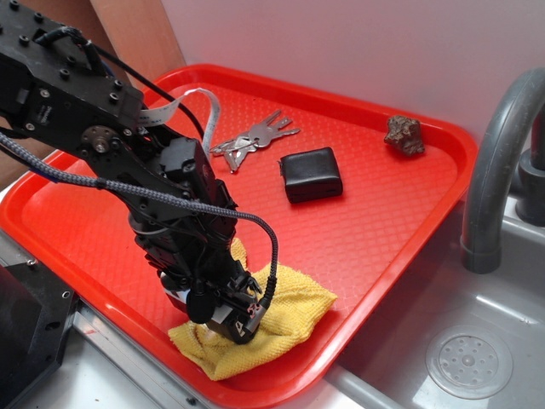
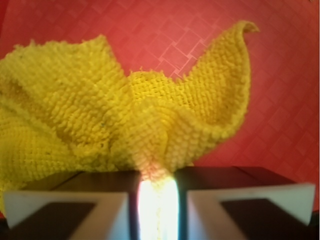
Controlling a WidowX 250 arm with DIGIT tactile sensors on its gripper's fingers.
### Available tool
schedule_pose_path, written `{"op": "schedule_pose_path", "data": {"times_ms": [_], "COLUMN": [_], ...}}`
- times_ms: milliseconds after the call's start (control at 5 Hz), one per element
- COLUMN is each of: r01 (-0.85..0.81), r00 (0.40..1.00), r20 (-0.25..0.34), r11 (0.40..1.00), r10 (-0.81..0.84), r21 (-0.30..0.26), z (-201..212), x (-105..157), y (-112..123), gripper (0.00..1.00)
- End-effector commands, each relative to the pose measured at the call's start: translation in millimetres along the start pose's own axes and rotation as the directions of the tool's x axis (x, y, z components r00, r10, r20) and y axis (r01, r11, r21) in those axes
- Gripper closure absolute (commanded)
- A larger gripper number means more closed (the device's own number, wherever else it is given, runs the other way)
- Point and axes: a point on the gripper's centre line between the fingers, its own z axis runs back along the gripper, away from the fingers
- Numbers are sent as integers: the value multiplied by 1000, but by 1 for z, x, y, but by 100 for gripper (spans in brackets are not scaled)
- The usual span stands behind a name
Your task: Grab the yellow cloth.
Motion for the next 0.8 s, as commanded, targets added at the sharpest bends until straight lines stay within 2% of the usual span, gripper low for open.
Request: {"op": "schedule_pose_path", "data": {"times_ms": [0,200,400,600], "r01": [136,179,-13,-96], "r00": [981,981,999,995], "r20": [142,66,40,53], "r11": [991,980,986,987], "r10": [-134,-185,7,90], "r21": [-3,87,167,126], "z": [79,132,186,236], "x": [12,17,5,3], "y": [27,68,103,122], "gripper": [100,100,100,100]}}
